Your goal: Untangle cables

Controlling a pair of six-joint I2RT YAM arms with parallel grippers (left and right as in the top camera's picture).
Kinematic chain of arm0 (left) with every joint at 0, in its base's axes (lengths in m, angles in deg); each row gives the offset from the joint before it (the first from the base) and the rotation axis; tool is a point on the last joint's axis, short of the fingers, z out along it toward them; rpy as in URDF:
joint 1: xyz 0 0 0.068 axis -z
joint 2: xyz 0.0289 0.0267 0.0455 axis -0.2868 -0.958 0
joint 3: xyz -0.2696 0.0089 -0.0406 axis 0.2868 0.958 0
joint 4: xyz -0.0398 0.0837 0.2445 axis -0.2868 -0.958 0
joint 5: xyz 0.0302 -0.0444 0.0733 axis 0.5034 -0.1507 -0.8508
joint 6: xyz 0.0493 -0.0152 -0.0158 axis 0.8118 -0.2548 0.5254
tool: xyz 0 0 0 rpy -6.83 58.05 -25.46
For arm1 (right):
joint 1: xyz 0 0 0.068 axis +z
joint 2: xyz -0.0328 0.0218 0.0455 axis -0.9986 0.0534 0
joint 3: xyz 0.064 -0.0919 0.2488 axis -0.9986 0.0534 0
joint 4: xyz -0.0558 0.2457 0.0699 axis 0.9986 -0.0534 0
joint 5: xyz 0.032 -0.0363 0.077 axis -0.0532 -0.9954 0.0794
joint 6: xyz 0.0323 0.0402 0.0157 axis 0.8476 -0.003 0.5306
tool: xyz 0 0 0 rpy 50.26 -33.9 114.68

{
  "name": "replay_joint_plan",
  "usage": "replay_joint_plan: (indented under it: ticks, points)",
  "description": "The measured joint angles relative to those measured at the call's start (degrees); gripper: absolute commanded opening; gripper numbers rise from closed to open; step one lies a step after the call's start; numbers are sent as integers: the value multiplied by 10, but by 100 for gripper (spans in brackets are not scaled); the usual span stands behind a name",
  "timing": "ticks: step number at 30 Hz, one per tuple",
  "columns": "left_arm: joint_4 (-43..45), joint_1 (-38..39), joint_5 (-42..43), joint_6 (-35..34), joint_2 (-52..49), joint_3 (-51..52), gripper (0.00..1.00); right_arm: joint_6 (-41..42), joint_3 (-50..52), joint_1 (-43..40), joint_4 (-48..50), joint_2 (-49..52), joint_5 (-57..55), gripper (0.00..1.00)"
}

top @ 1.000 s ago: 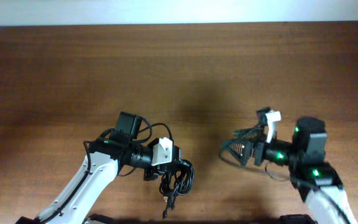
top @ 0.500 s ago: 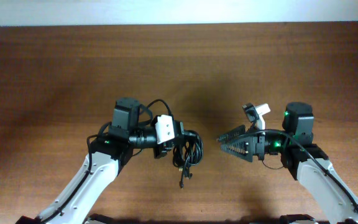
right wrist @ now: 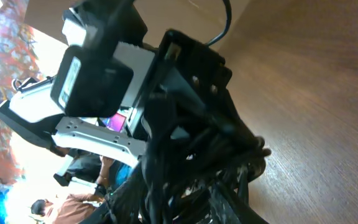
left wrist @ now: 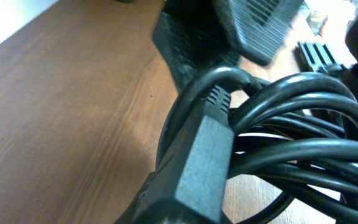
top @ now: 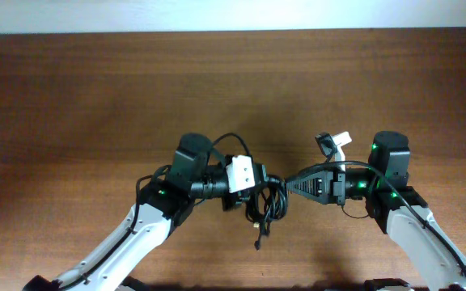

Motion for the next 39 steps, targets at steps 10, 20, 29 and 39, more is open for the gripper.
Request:
replay_joint_plan:
  ticks: [10, 20, 29, 39]
  points:
    - [7, 23, -31, -35, 0, 0, 0, -4, 0, 0, 0, 0, 0, 31]
    - [20, 23, -43, -51, 0, 0, 0, -5, 0, 0, 0, 0, 1, 28]
    - [33, 23, -49, -79, 0, 0, 0, -7, 0, 0, 0, 0, 6, 4]
    - [79, 22, -56, -137, -3, 5, 0, -9, -4, -6, 5, 0, 6, 4]
